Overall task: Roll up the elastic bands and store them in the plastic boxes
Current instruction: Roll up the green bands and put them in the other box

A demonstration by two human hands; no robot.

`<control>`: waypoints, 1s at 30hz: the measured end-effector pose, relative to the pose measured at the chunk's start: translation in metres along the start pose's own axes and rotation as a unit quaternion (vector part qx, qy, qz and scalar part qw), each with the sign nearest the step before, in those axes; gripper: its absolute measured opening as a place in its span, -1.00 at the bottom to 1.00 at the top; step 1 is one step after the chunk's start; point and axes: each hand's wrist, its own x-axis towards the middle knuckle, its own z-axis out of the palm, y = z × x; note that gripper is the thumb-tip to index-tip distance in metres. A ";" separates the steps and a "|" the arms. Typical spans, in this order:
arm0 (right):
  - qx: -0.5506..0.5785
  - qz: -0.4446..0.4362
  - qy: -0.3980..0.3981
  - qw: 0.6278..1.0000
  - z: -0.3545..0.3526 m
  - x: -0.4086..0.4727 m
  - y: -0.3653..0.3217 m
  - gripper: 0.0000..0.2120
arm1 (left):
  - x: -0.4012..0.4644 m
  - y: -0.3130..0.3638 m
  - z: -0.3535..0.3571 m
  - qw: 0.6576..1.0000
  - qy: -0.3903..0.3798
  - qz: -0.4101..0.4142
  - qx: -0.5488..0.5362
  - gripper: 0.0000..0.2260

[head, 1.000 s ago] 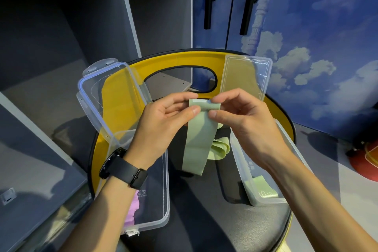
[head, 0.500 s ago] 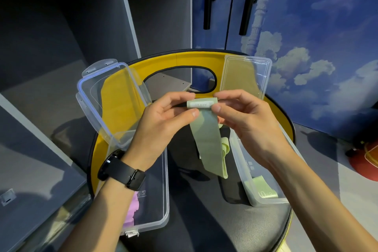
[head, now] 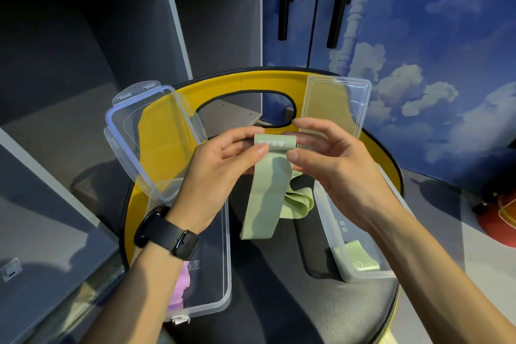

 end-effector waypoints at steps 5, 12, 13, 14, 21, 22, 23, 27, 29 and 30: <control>-0.025 0.031 0.008 0.999 0.001 -0.002 0.001 -0.74 | -0.001 -0.001 0.001 1.000 0.001 0.022 -0.001 -0.76; -0.012 0.022 0.033 0.999 -0.002 -0.001 0.000 -0.76 | 0.001 -0.003 -0.001 1.000 -0.022 0.005 -0.010 -0.73; -0.009 0.019 0.033 0.999 -0.002 -0.001 0.000 -0.76 | 0.001 -0.004 0.000 1.000 -0.019 -0.005 -0.013 -0.73; -0.007 0.016 0.033 0.999 -0.002 -0.001 0.001 -0.76 | 0.001 -0.003 0.000 1.000 -0.015 -0.016 -0.014 -0.72; -0.014 0.003 0.015 1.000 -0.002 -0.001 0.003 -0.77 | 0.000 -0.003 0.000 1.000 -0.019 -0.023 -0.004 -0.73; -0.013 0.004 0.013 1.000 -0.002 -0.001 0.003 -0.75 | 0.000 -0.003 -0.001 1.000 -0.019 -0.022 -0.010 -0.72; -0.009 0.010 0.010 1.000 -0.002 -0.001 0.003 -0.72 | 0.000 -0.003 -0.002 1.000 -0.018 -0.019 -0.015 -0.72; -0.030 0.057 -0.013 0.998 -0.003 -0.002 0.001 -0.64 | 0.000 -0.003 -0.004 1.000 -0.007 -0.001 -0.026 -0.76; -0.046 0.060 -0.008 0.997 -0.002 -0.002 0.002 -0.71 | 0.000 -0.004 -0.004 0.999 -0.010 0.007 -0.030 -0.74; -0.045 0.057 -0.003 0.997 -0.002 -0.002 0.002 -0.74 | 0.000 -0.004 -0.003 0.999 -0.013 0.010 -0.031 -0.74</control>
